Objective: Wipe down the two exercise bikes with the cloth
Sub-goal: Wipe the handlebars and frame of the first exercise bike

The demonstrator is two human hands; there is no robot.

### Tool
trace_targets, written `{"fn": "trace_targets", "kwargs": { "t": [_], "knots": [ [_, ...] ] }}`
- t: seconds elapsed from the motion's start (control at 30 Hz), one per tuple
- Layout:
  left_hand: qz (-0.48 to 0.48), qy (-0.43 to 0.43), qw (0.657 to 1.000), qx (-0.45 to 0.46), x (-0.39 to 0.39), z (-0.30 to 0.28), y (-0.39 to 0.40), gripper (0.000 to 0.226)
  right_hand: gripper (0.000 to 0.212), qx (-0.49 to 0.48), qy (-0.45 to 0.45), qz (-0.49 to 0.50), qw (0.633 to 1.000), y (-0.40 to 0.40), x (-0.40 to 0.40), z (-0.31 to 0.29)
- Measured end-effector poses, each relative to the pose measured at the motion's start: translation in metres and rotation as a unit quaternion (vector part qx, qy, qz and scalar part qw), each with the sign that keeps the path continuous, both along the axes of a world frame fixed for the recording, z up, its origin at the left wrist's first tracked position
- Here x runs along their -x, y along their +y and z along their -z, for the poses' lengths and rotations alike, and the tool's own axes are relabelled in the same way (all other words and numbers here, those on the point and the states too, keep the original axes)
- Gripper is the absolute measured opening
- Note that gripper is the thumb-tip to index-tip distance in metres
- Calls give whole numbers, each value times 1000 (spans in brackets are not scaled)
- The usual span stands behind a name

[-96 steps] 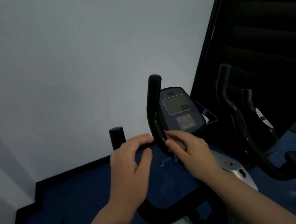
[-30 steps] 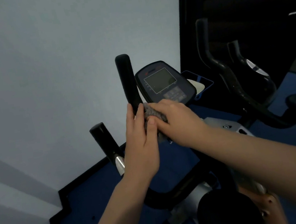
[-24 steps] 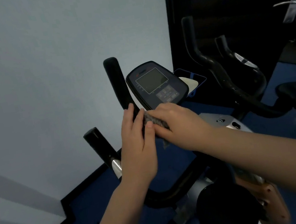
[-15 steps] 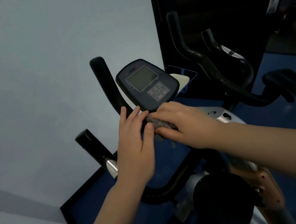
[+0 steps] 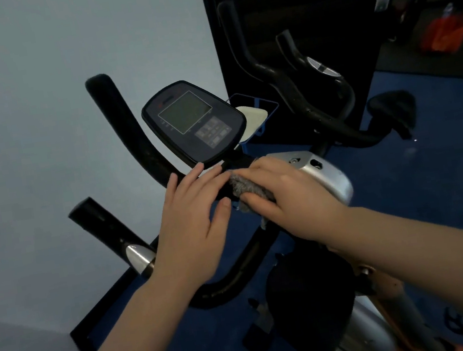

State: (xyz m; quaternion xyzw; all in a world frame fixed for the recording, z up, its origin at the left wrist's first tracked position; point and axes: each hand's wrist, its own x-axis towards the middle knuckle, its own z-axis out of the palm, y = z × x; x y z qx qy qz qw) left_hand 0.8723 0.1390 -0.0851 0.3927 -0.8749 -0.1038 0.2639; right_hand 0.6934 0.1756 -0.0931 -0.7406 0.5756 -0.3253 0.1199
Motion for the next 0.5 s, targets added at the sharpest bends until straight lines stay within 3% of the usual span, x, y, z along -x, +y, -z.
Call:
{"fn": "trace_targets", "kwargs": {
  "t": [0.33,0.5],
  "knots": [
    [37,-60,997,19,-2,-2,5,48,44,-69,-84,20,994,32,24,15],
    [99,-102,989,26,0,-2,8,43,44,-76,-113,28,990,43,25,20]
  ]
}}
